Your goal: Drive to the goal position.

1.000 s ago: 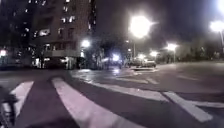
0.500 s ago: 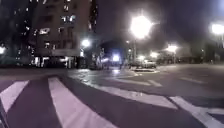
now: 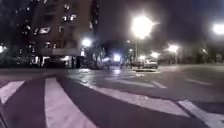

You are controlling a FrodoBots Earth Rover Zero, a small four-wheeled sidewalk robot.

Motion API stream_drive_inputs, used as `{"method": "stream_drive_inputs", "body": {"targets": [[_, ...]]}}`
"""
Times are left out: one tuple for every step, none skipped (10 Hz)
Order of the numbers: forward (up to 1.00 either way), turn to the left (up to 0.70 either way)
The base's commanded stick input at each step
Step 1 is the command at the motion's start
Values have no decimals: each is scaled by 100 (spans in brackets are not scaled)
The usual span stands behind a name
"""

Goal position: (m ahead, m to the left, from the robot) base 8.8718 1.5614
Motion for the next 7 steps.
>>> {"method": "stream_drive_inputs", "body": {"targets": [[45, 0], [45, 0], [45, 0], [45, 0], [45, 0], [45, 11], [45, 23]]}}
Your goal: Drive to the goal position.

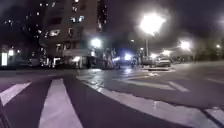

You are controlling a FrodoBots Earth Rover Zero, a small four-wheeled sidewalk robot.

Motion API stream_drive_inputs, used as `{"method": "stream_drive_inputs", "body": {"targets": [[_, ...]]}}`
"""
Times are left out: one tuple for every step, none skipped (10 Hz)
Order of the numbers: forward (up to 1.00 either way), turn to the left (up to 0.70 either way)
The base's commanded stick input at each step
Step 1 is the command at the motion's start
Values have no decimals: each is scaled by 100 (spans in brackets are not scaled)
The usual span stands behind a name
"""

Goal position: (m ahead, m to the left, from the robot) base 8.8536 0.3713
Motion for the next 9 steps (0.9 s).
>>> {"method": "stream_drive_inputs", "body": {"targets": [[45, 27], [45, 27], [45, 24], [45, 0], [45, 0], [45, 0], [45, 0], [45, 0], [45, 0]]}}
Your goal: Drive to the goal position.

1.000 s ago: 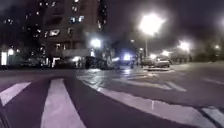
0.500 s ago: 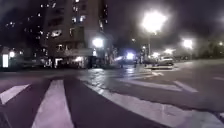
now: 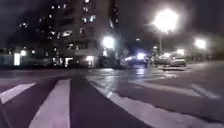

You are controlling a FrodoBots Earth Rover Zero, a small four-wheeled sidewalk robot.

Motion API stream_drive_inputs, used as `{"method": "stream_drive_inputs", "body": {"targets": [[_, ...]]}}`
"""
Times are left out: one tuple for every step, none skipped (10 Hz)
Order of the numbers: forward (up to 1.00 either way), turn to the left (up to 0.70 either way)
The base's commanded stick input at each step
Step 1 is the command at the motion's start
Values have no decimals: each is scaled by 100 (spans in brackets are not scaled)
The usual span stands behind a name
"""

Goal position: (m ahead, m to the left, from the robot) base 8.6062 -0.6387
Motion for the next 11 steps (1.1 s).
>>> {"method": "stream_drive_inputs", "body": {"targets": [[45, 0], [45, 0], [45, 0], [45, 0], [45, 0], [45, 0], [45, 0], [45, 0], [45, 7], [45, 23], [45, 27]]}}
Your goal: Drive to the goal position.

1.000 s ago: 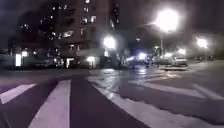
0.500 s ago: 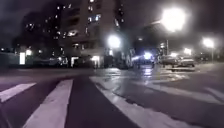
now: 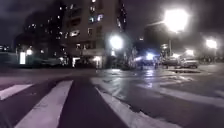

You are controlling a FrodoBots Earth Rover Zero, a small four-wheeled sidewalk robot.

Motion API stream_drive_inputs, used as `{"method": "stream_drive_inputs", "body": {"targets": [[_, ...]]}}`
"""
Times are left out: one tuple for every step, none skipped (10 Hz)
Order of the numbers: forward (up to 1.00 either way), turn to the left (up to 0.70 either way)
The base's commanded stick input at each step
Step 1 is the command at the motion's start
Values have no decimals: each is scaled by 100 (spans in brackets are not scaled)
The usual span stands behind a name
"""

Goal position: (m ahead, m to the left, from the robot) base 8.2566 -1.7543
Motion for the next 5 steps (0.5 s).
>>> {"method": "stream_drive_inputs", "body": {"targets": [[45, 27], [45, 22], [45, 5], [45, 0], [45, 0]]}}
